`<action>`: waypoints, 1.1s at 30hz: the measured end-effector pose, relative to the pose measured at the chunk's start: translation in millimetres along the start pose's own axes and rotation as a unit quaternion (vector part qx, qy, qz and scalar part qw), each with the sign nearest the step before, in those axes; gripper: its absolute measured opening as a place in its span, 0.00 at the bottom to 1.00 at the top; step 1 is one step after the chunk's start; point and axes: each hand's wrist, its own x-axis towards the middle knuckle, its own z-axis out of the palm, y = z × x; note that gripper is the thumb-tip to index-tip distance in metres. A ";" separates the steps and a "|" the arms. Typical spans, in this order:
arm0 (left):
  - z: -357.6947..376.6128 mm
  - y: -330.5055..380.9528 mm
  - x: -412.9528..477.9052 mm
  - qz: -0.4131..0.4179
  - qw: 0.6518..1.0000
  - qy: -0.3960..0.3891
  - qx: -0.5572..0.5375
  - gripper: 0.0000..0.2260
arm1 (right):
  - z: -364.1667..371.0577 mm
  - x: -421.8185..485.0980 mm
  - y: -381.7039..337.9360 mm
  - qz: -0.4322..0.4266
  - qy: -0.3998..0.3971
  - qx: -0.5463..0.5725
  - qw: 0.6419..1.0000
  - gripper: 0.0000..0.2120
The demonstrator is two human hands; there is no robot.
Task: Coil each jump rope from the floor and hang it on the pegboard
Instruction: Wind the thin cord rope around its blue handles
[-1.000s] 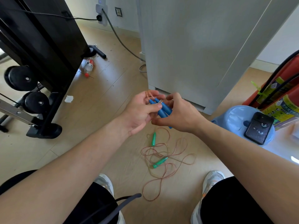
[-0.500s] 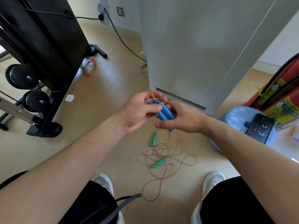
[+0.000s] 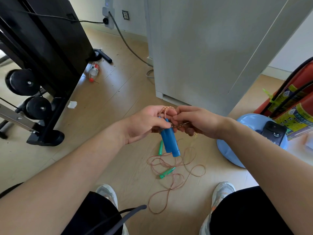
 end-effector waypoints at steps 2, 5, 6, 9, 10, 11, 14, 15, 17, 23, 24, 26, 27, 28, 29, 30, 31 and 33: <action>3.3 -0.6 1.5 -0.016 1.000 0.014 -0.018 0.12 | 0.8 0.5 0.1 -0.001 -0.005 -0.005 1.000 0.05; 5.4 -7.1 5.1 -0.026 0.997 0.069 0.011 0.07 | 2.8 0.9 0.4 0.004 -0.022 -0.010 1.000 0.05; 6.6 -9.1 6.0 -0.030 0.995 0.089 0.016 0.06 | 3.3 1.5 0.4 0.009 -0.023 -0.009 1.000 0.04; 12.6 -13.3 8.0 -0.032 0.990 0.134 0.011 0.05 | 4.4 3.0 0.0 0.019 -0.016 -0.007 1.000 0.03; 14.8 -14.1 8.7 -0.028 0.988 0.149 0.010 0.06 | 4.5 3.5 0.1 0.019 -0.010 -0.005 1.000 0.03; 16.4 -15.2 9.1 -0.025 0.986 0.164 0.009 0.06 | 4.6 4.1 0.2 0.019 -0.004 -0.003 1.000 0.02; 20.6 -19.1 11.8 -0.012 0.980 0.199 -0.001 0.07 | 5.8 6.3 1.9 0.012 0.014 0.012 1.000 0.03; 22.0 -19.6 12.2 -0.009 0.978 0.209 -0.002 0.07 | 6.2 6.9 2.6 0.009 0.019 0.017 1.000 0.03; 23.4 -21.3 13.1 -0.007 0.975 0.224 0.006 0.07 | 6.9 7.7 3.7 0.007 0.028 0.020 0.999 0.03; 19.1 -23.4 13.2 -0.031 0.970 0.242 0.024 0.07 | 9.9 8.4 2.4 0.012 0.051 -0.006 0.999 0.02; 18.1 -24.7 14.2 -0.031 0.966 0.255 0.040 0.06 | 11.2 8.6 1.6 0.014 0.058 -0.005 0.998 0.02; 16.1 -27.0 16.2 -0.021 0.956 0.283 0.075 0.04 | 13.0 8.7 0.1 0.015 0.071 0.004 0.997 0.03; 15.5 -27.4 16.7 -0.013 0.952 0.290 0.097 0.03 | 13.7 8.5 -1.2 0.013 0.074 0.006 0.997 0.03; 15.0 -27.6 17.0 -0.007 0.948 0.293 0.121 0.03 | 14.6 8.5 -2.3 0.011 0.072 0.009 0.997 0.03; 15.0 -26.7 16.5 -0.005 0.946 0.293 0.141 0.03 | 15.4 8.3 -3.3 0.010 0.068 0.015 0.997 0.03; 14.6 -26.0 16.1 -0.007 0.945 0.289 0.156 0.03 | 15.8 8.0 -3.8 0.010 0.066 0.021 0.998 0.03; 15.6 -24.5 14.6 -0.012 0.947 0.277 0.163 0.04 | 16.0 7.6 -4.0 0.008 0.066 0.025 0.997 0.03; 18.0 -23.9 12.6 -0.017 0.953 0.248 0.172 0.06 | 14.6 7.2 -3.5 0.007 0.072 0.024 0.997 0.04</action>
